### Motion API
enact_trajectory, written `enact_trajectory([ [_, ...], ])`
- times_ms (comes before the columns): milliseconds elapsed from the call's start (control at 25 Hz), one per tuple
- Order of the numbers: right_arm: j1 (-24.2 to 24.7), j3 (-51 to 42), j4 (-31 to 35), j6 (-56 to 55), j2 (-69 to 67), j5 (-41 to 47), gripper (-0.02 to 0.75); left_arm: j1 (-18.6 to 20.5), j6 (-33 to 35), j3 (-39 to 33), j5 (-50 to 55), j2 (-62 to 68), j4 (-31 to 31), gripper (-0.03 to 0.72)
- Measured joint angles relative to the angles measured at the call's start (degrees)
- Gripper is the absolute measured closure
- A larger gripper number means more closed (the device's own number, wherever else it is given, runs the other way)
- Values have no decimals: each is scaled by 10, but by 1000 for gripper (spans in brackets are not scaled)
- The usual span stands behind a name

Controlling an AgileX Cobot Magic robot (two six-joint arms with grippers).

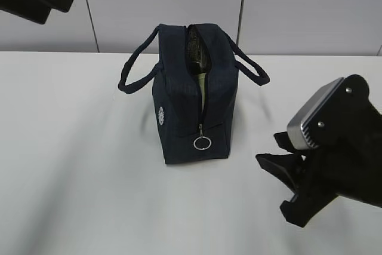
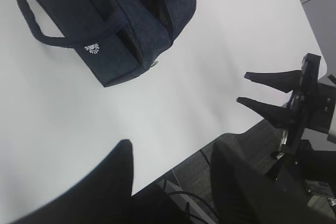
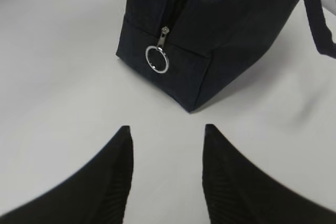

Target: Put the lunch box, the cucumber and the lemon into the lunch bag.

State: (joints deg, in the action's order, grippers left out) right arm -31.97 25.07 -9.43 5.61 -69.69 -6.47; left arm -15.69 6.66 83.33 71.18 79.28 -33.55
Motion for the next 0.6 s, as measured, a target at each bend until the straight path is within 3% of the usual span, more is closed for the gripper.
enact_trajectory([
  [600,0,0,-5,-14,-248,-278,409,0,0,0,0,0,18,358],
])
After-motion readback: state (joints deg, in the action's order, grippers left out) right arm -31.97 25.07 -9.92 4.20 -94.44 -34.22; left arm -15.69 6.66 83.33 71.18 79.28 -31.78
